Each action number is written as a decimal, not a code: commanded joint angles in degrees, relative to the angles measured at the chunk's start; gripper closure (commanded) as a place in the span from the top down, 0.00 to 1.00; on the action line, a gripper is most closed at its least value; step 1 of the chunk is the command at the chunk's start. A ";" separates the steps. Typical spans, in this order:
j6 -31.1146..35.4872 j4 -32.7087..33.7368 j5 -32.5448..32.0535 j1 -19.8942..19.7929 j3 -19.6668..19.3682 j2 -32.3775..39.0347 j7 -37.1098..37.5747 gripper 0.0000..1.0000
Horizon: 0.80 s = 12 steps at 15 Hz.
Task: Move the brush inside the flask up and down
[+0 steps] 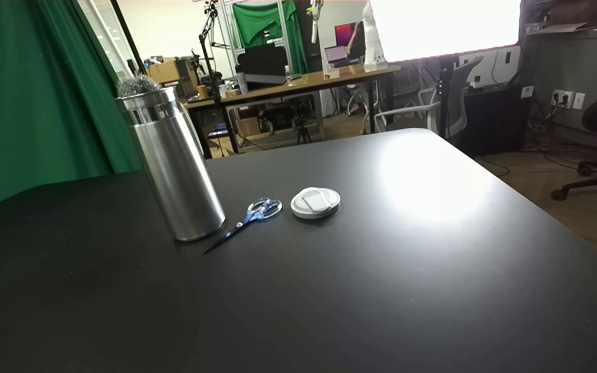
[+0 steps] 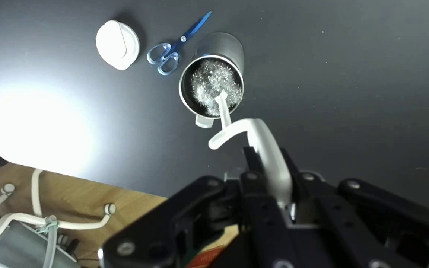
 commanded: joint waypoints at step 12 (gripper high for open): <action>1.24 -3.83 2.75 -1.11 -3.48 1.93 1.63 0.04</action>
